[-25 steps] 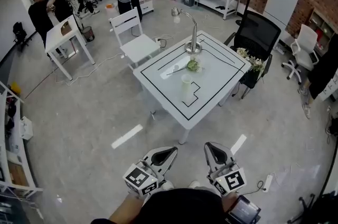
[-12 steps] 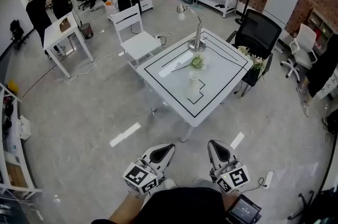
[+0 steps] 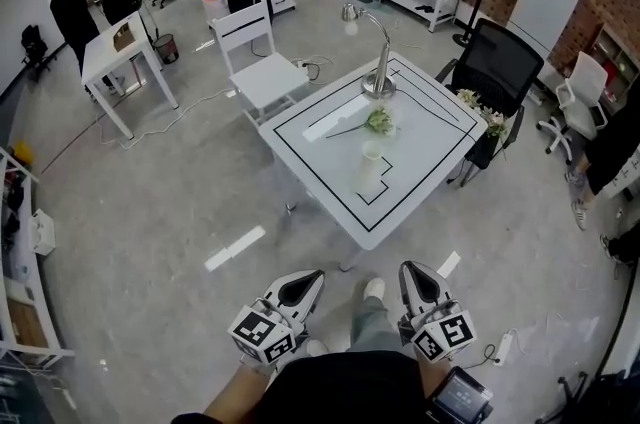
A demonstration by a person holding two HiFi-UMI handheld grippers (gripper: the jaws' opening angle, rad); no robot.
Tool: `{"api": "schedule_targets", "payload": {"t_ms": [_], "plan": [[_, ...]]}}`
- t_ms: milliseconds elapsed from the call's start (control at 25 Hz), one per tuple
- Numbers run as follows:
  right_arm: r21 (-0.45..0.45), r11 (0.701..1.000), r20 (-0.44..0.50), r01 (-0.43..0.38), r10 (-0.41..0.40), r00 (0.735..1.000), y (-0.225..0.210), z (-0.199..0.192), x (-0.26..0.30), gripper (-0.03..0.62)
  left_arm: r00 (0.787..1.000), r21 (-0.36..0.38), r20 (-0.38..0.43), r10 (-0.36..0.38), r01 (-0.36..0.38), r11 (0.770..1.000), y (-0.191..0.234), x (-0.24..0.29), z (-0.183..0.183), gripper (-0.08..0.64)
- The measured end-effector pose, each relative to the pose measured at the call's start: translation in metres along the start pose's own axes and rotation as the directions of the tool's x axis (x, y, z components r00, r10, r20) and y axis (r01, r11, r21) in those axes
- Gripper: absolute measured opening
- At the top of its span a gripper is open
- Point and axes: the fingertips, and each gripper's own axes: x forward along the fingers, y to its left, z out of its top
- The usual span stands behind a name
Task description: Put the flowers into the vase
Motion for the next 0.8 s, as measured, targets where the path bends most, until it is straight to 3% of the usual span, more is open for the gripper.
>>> {"api": "schedule_targets", "payload": {"t_ms": [160,520,800], "plan": [[0.017,1.000,0.004,-0.011,0.011,1.000,-0.034,0.007,0.028,0.011,1.000,0.027,-0.009,0.013,-0.012,1.000,0.019,0.035,0.009,0.003],[0.031,0.999,-0.003,-0.035,0.035,0.999,-0.110,0.021,0.093,0.011,0.998,0.013,-0.007,0.061,-0.061,0.998,0.063,0.112,0.027,0.004],[0.055,0.995,-0.024,-0.081,0.083,0.996,-0.166,0.029,0.137,0.011,0.990,-0.001,-0.009,0.138,-0.138,0.990,0.095,0.160,0.038,0.005]]}}
